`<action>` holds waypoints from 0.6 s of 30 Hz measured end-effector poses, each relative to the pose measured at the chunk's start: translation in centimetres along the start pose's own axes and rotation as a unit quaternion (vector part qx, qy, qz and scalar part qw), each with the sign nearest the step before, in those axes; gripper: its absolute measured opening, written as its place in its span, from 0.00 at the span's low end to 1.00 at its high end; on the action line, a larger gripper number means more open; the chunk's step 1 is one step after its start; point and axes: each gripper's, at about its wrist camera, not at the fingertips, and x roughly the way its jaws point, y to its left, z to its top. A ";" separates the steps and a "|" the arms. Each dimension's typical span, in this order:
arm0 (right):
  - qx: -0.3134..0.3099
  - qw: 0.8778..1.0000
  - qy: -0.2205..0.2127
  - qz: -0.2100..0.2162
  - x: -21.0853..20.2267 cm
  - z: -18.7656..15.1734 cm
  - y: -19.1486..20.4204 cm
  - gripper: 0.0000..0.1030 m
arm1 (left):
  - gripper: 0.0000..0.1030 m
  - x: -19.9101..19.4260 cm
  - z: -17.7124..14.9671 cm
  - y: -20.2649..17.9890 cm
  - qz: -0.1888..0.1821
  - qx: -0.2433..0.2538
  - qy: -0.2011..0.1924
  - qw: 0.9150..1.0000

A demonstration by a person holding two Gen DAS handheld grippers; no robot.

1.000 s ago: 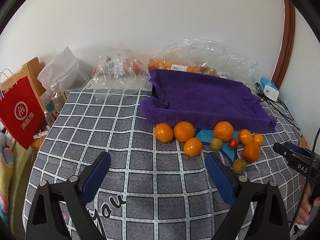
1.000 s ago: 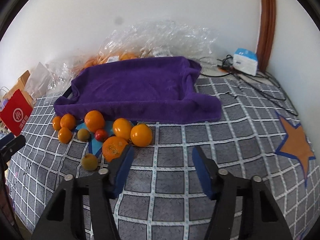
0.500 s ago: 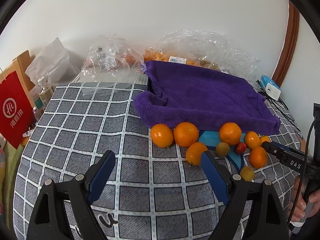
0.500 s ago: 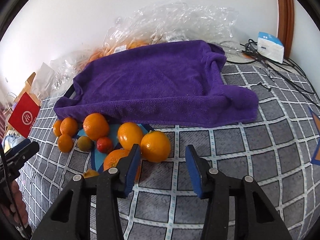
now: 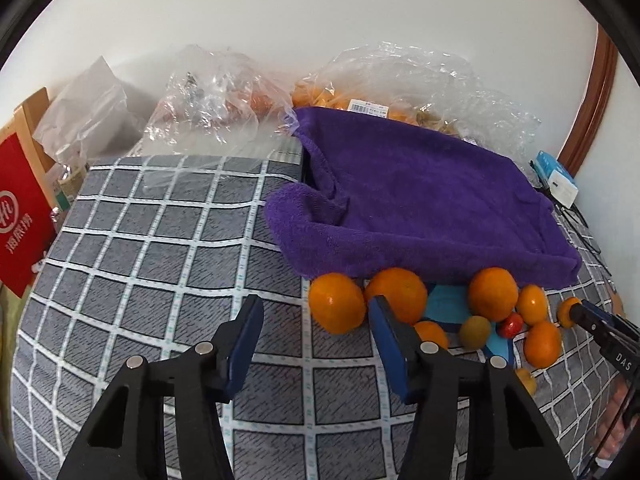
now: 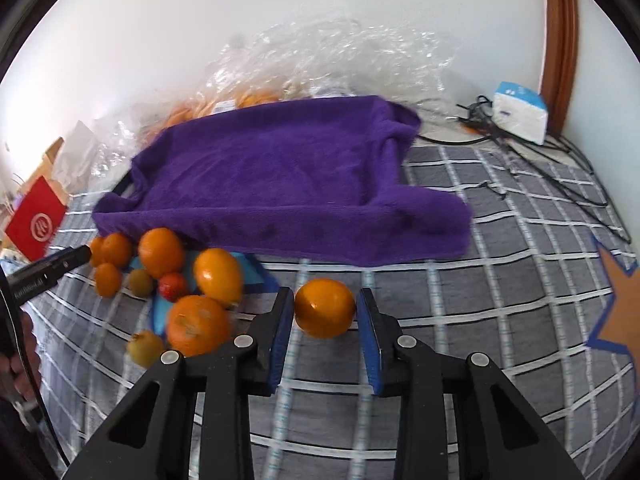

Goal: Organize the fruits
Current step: 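Lower the right gripper onto an orange and close it, then lower the left gripper onto another orange and close it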

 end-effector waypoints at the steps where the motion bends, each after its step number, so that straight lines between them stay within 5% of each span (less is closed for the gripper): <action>1: -0.002 1.000 0.000 0.002 0.0 0.0 0.0 0.31 | 0.51 0.4 0.1 -0.2 -0.004 0.000 0.003 1.000; 8: -0.014 1.000 0.012 0.011 1.5 0.0 0.4 0.33 | 0.51 1.3 0.4 -0.5 0.003 -0.018 0.000 1.000; 12: -0.016 1.000 0.011 0.005 2.1 -0.2 0.4 0.33 | 0.30 1.6 0.4 0.4 -0.026 -0.039 0.013 0.999; 18: -0.012 1.000 0.010 0.025 1.7 -0.4 0.3 0.33 | 0.30 0.5 -0.1 0.4 -0.015 -0.040 0.012 0.999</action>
